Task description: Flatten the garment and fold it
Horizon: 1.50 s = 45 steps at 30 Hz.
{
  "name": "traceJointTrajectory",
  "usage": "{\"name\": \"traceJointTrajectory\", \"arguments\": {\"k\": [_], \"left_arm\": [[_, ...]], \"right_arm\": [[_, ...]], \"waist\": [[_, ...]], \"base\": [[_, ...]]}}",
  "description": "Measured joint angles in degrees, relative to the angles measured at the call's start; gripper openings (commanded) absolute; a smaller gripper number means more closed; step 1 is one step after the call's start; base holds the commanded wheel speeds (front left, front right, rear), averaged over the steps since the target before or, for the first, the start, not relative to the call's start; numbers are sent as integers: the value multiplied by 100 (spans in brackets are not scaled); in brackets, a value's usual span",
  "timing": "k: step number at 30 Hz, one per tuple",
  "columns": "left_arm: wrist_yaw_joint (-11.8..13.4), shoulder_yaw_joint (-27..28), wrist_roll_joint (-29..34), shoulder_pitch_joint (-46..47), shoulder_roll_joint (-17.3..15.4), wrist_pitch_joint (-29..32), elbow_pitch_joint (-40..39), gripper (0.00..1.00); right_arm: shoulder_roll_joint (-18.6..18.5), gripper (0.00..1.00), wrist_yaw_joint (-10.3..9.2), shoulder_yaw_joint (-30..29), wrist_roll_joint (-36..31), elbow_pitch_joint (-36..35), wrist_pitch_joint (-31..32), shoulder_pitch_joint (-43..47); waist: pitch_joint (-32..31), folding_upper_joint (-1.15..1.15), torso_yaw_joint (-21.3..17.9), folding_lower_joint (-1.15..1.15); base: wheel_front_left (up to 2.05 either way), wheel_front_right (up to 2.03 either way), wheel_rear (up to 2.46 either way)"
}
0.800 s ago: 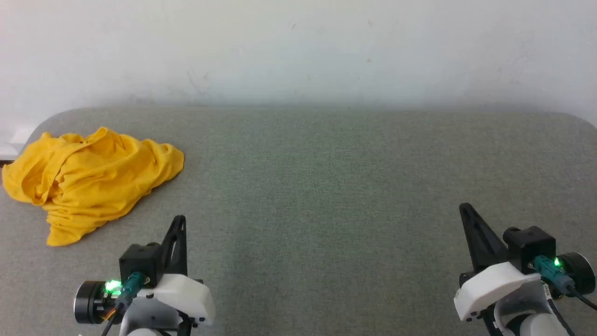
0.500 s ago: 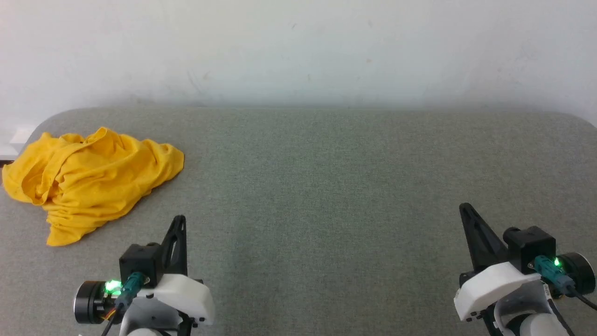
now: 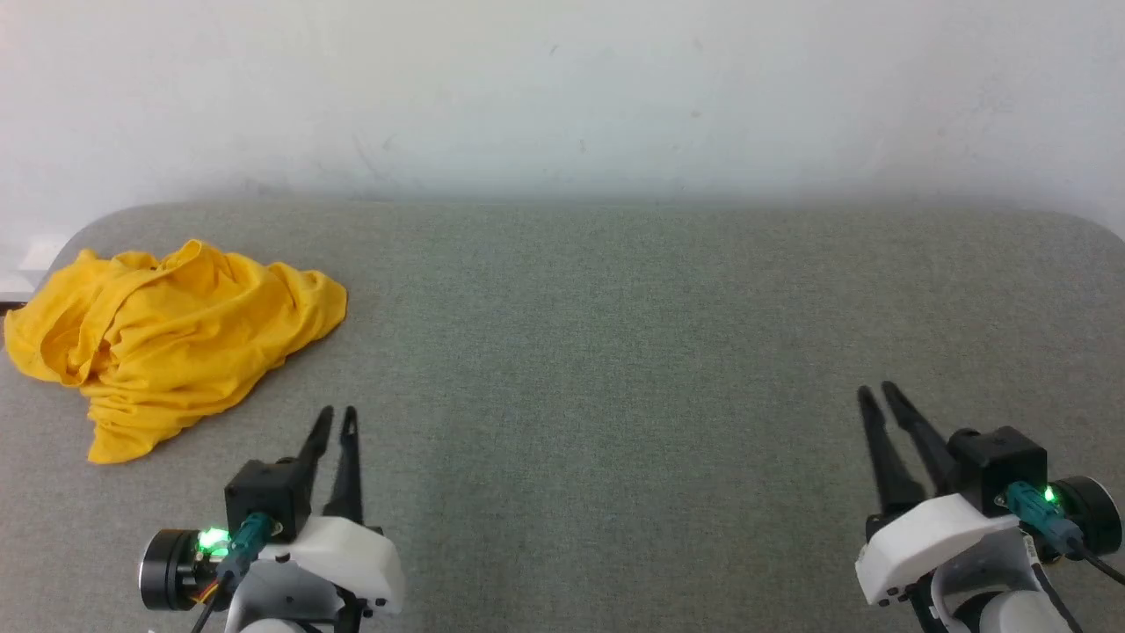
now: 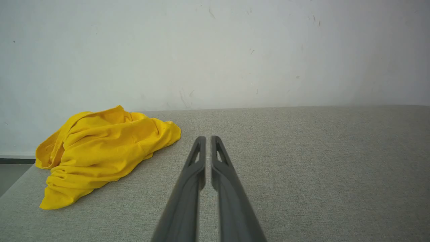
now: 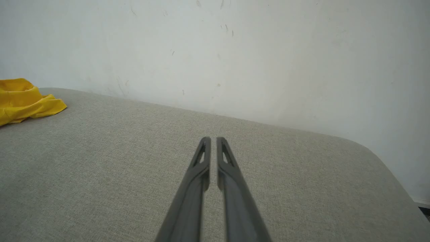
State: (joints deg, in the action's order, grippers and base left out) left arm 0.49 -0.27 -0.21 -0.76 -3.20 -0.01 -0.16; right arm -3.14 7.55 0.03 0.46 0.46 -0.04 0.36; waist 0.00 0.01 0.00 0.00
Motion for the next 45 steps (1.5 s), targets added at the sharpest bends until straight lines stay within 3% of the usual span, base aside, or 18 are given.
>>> {"name": "traceJointTrajectory", "arguments": {"k": [1, 2, 3, 26, 45], "left_arm": [[0, 0, 0, 0, 0, 0, 0, 100], [0, -1, 0, 0, 0, 0, 0, 0], [0, -1, 0, 0, 0, 0, 0, 100], [82, -74, -193, -7, 0, -212, -36, 100], [270, -154, -415, -35, 0, -430, -79, 100]], "right_arm": [[-1, 100, 0, 0, 0, 3, 0, 0], [-1, 0, 0, 0, 0, 4, 0, 0], [-1, 100, 0, 0, 0, 4, 0, 0], [-1, 100, 0, -312, 159, 59, -222, 1], [-1, 100, 0, -398, 283, 64, -430, -13]], "waist": [[0, 0, 0, 0], [0, 0, 0, 0], [0, 0, 0, 0], [29, 0, 41, 0], [118, 0, 456, 0]], "base": [[0, 0, 0], [0, 0, 0], [0, 0, 0], [0, 0, 0], [0, 0, 0]]}}
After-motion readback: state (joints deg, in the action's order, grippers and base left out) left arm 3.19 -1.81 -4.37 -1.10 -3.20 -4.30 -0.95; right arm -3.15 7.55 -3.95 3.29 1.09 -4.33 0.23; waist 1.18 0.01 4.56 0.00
